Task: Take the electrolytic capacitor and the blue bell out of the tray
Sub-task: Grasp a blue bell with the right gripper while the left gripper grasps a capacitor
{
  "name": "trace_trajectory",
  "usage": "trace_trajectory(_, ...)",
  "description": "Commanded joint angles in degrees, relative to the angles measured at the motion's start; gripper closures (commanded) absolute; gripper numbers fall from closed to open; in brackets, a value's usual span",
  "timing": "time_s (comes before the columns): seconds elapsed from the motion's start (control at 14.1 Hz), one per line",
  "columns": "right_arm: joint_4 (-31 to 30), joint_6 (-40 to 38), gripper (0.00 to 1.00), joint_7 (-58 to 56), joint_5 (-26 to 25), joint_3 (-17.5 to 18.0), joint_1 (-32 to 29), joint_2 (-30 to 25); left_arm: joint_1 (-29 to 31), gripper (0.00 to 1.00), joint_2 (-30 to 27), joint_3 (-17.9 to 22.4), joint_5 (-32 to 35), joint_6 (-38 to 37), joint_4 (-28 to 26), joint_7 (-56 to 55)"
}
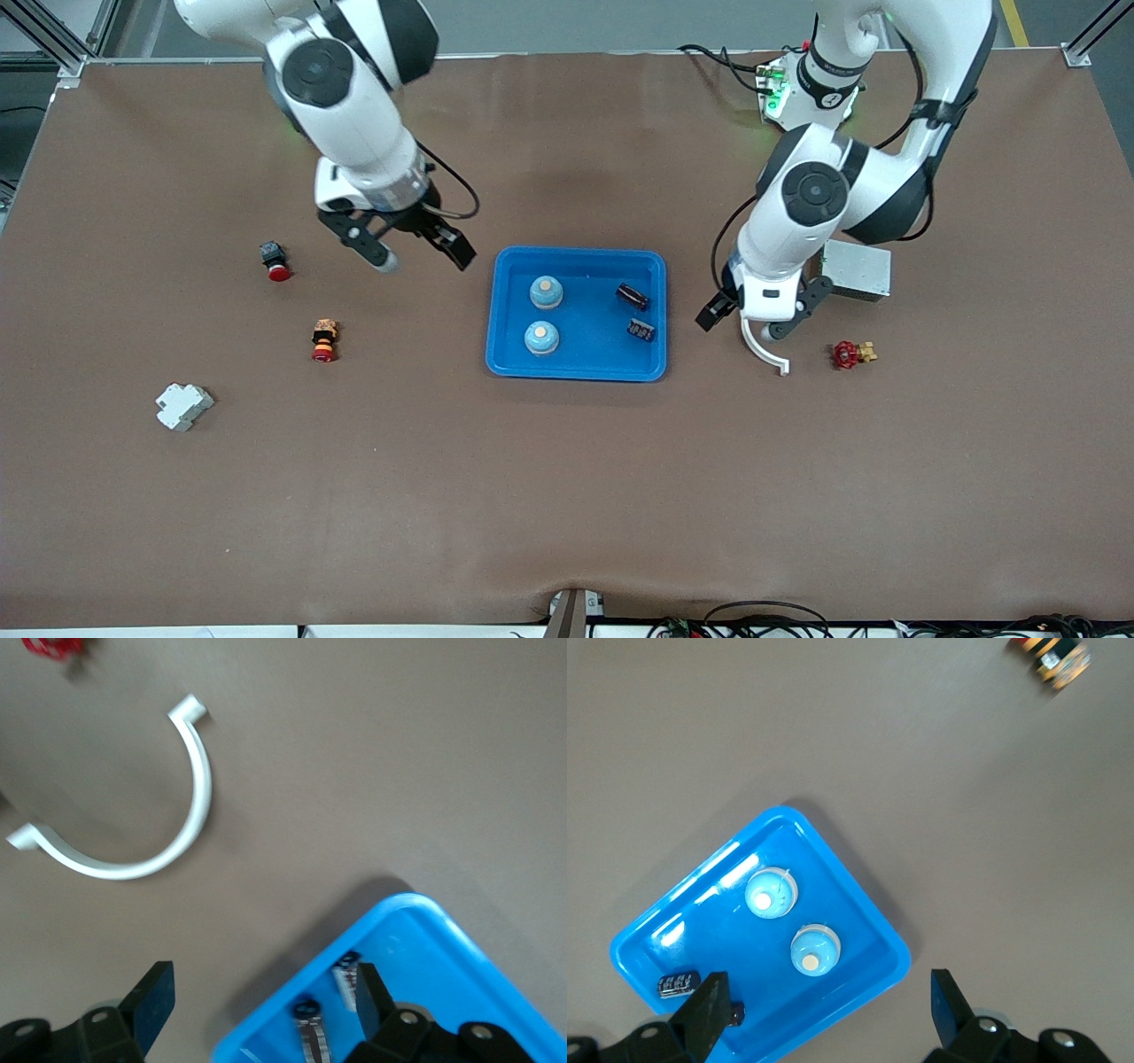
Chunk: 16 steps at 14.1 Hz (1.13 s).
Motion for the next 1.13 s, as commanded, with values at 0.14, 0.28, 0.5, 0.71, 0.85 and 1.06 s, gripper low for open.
trace_trajectory(0.14,1.3,8.8,0.0,7.3,0.0,-0.9,5.3,9.1,-3.9,0.1,8.3,-0.2,7.6,0.7,7.0,-15.2)
trace_trajectory(0.28,3.0,10.6,0.0,8.3,-0.5,-0.9,5.9,13.0,-6.3,0.09,11.1,0.3,9.1,0.7,9.1,-20.7)
trace_trajectory(0.5,7.4,10.6,0.0,9.1,-0.6,-0.9,5.9,18.4,-7.6,0.15,15.2,0.3,12.1,0.7,12.3,-27.0)
trace_trajectory(0.71,10.1,10.8,0.0,9.1,-1.2,-1.0,6.0,21.9,-9.0,0.19,18.2,0.3,12.2,0.7,14.5,-33.0)
trace_trajectory(0.85,11.5,10.8,0.0,9.1,-1.5,-1.1,6.2,23.8,-9.8,0.24,20.0,0.3,12.1,1.1,14.6,-33.4)
trace_trajectory(1.06,13.9,11.1,0.0,9.2,-2.3,-1.2,6.2,27.1,-10.4,0.29,21.8,0.3,12.1,2.9,14.6,-34.8)
